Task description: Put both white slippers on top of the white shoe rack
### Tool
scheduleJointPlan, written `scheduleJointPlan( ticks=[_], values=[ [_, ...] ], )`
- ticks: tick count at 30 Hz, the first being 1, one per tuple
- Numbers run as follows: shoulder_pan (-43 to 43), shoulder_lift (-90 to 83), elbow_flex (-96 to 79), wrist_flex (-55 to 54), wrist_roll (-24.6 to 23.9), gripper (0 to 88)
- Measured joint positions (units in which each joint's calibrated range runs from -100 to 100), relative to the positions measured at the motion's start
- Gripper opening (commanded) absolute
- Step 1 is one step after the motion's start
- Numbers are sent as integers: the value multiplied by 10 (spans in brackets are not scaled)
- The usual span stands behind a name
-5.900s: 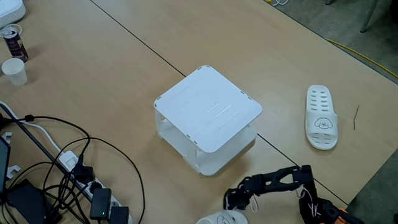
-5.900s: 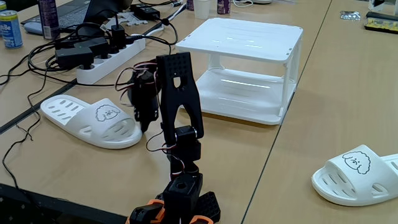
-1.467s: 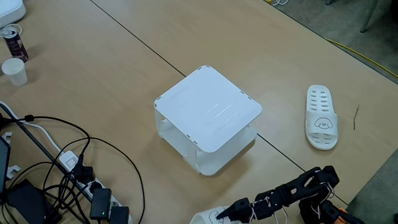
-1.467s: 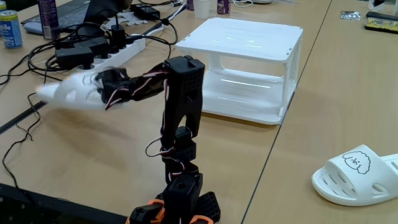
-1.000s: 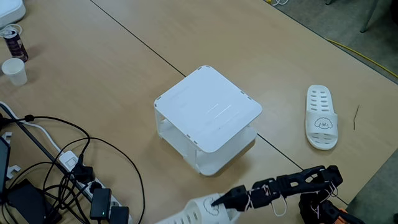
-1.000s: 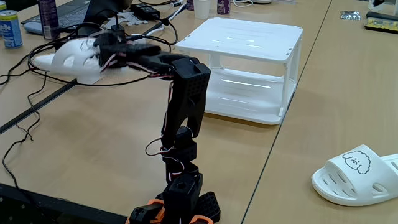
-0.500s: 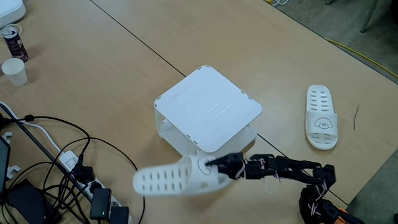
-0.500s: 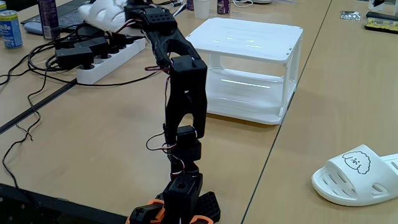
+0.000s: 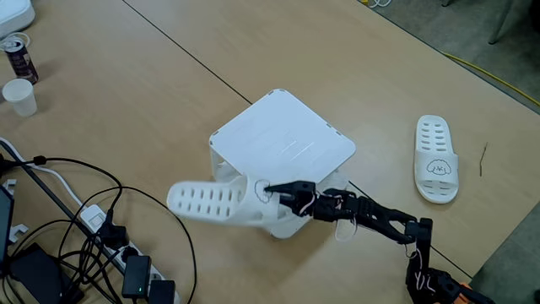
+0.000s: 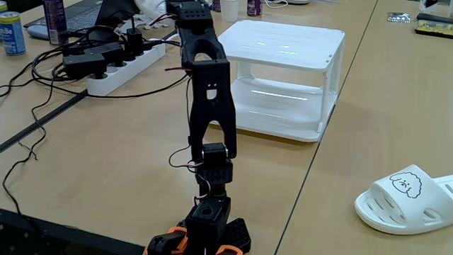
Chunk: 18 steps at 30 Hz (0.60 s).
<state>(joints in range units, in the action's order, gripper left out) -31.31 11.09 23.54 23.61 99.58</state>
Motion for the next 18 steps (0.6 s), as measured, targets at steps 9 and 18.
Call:
scheduleJointPlan(
  ticks=[9, 18],
  values=[
    [70, 20, 1, 0, 0, 8],
    [136, 21, 2, 0, 0, 8]
  ],
)
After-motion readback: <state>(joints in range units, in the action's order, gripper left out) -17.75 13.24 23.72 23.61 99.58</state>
